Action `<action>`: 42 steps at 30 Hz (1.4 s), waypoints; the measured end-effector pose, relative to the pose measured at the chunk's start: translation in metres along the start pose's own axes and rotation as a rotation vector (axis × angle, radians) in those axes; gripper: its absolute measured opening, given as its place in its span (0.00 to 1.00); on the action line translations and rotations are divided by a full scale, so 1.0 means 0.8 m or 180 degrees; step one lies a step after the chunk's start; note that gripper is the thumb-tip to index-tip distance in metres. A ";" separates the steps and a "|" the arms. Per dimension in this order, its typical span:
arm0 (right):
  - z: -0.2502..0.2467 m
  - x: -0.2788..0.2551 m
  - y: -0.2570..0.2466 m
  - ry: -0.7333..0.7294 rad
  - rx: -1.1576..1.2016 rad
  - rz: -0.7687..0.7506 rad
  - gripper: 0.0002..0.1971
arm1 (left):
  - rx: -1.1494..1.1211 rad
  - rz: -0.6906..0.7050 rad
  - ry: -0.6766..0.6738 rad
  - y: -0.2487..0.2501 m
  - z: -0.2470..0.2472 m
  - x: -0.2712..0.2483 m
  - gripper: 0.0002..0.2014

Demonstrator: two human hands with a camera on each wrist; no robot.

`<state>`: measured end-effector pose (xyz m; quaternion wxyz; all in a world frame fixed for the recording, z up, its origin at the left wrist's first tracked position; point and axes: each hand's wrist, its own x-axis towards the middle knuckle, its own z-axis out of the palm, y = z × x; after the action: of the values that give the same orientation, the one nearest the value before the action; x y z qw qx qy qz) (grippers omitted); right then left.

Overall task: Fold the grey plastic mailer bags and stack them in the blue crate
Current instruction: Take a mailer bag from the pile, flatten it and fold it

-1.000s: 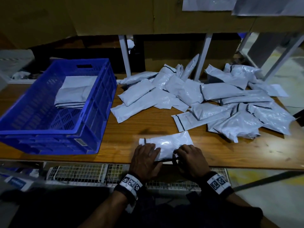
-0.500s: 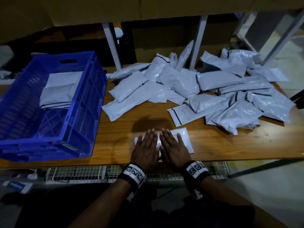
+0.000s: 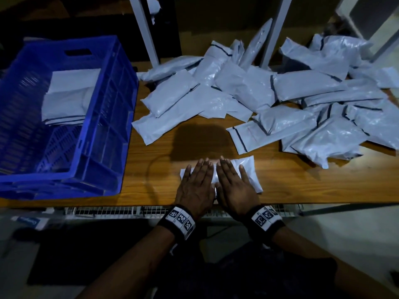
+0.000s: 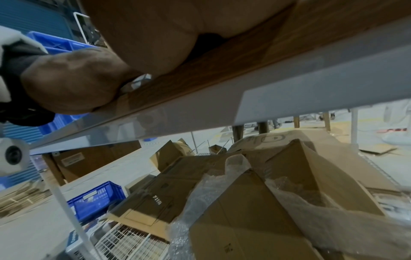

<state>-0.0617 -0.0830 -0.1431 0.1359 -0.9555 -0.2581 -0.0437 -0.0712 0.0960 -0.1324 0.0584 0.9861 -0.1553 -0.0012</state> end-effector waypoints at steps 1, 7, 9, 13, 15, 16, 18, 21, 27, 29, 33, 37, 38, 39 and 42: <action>-0.001 0.000 -0.001 0.0036 0.0002 0.0000 0.30 | -0.0011 0.0002 0.0022 0.000 -0.001 0.000 0.33; -0.007 -0.001 -0.006 0.0172 0.0042 0.0064 0.30 | -0.0059 -0.0003 -0.0003 0.001 -0.002 0.000 0.33; -0.010 0.002 -0.008 -0.0081 -0.0047 0.0131 0.31 | -0.0066 0.0024 0.0043 0.000 -0.001 0.001 0.33; -0.013 0.005 -0.007 -0.0364 -0.0125 0.0185 0.32 | -0.0088 0.0057 0.0116 -0.001 0.005 0.001 0.32; -0.013 0.007 -0.007 -0.0352 -0.0115 0.0191 0.32 | -0.0095 0.0052 0.0121 -0.001 0.005 0.000 0.32; -0.013 0.007 -0.007 -0.0352 -0.0098 0.0194 0.32 | -0.0104 0.0053 0.0119 -0.001 0.005 -0.001 0.32; -0.013 0.010 -0.006 -0.0389 -0.0074 0.0193 0.32 | -0.0125 0.0037 0.0131 0.000 0.004 0.000 0.31; -0.013 0.010 -0.006 -0.0411 -0.0098 0.0165 0.32 | -0.0145 -0.0008 0.0097 0.001 0.003 0.000 0.31; -0.008 0.013 -0.005 -0.0422 -0.0118 0.0179 0.32 | -0.0062 -0.0121 -0.0089 0.005 0.001 0.004 0.31; -0.010 0.013 -0.005 -0.0441 -0.0103 0.0188 0.32 | -0.0081 -0.0178 -0.0150 0.005 -0.003 0.005 0.32; -0.018 0.012 -0.004 -0.0484 0.0162 0.0077 0.32 | -0.0175 -0.0193 -0.0128 0.007 -0.016 0.003 0.32; -0.030 0.016 0.007 -0.0613 0.0356 0.0026 0.38 | -0.0414 -0.0710 0.0139 -0.013 -0.017 -0.002 0.42; -0.034 0.017 0.011 -0.0619 0.0414 0.0062 0.39 | -0.0357 -0.0817 0.0108 -0.020 -0.021 -0.003 0.47; -0.041 0.017 0.015 -0.0581 0.0421 0.0129 0.40 | -0.0245 -0.0897 -0.0008 -0.027 -0.027 -0.003 0.51; -0.057 0.018 0.027 -0.0285 0.0327 0.0379 0.43 | -0.0139 -0.1200 -0.0620 -0.038 -0.056 -0.005 0.58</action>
<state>-0.0389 -0.1069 -0.1026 0.1755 -0.9619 -0.2085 0.0205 -0.0646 0.1308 -0.0914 0.0632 0.9915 0.0271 -0.1107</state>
